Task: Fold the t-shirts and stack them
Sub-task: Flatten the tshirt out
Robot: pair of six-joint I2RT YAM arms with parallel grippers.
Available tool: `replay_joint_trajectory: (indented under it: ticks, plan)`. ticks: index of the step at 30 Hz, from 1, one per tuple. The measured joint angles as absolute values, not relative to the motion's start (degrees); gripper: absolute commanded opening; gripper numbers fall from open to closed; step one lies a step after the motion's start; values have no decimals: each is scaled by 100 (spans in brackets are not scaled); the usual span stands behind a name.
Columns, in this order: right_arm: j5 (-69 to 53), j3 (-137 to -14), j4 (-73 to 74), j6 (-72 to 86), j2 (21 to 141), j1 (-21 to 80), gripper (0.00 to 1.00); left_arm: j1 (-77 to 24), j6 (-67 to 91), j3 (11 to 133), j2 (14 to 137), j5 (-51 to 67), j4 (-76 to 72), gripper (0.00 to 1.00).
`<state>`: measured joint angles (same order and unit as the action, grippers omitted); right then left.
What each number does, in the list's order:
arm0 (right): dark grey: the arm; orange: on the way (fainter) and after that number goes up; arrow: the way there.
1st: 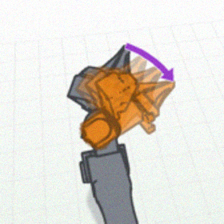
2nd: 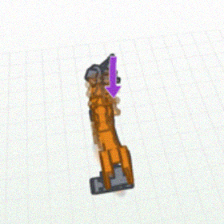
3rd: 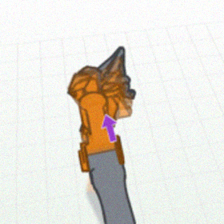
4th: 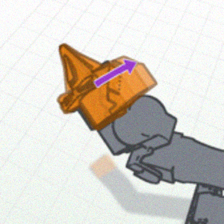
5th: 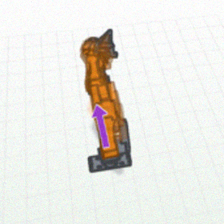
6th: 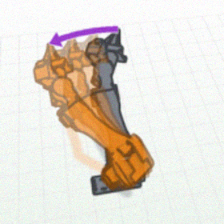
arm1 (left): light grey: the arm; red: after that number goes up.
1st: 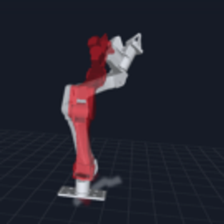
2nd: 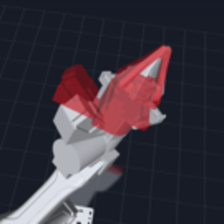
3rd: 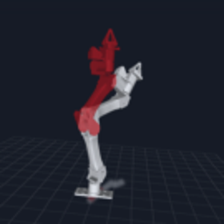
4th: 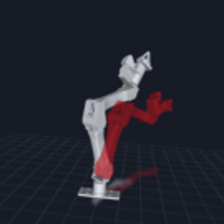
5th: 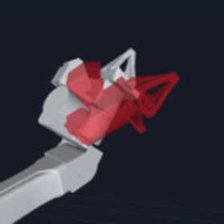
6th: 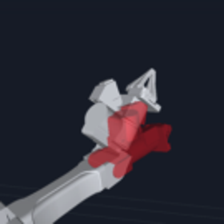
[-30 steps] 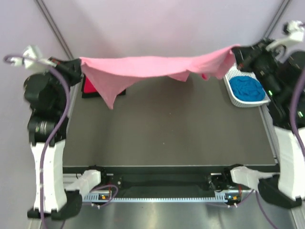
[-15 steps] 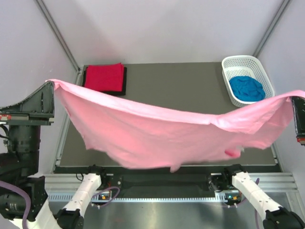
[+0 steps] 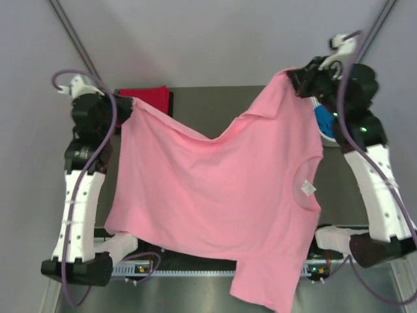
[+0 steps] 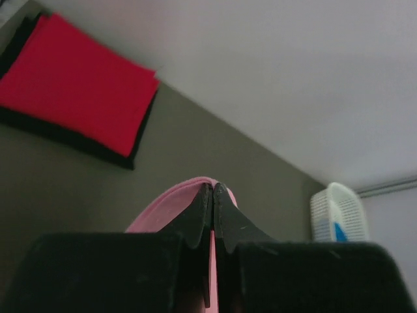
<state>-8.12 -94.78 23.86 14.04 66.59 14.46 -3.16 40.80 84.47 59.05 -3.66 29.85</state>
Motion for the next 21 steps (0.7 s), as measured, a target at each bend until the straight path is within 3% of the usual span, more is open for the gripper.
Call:
replay_joint_trajectory:
  ticks: [5, 9, 15, 21]
  plan:
    - [-1046, -7741, 1367, 1219, 7999, 1446, 0, -316, 4053, 6615, 6781, -652, 2484, 0]
    - [-1205, -7124, 574, 1354, 9013, 1446, 0, -180, 4080, 6038, 7575, -613, 1920, 0]
    - [-1553, -8707, 108, 1568, 11347, 1444, 0, 648, 4202, 6622, 9474, 183, 1168, 0]
    - [-1490, -9769, 97, 1612, 12254, 1444, 3, 1031, 4202, 7651, 10757, 985, 991, 0]
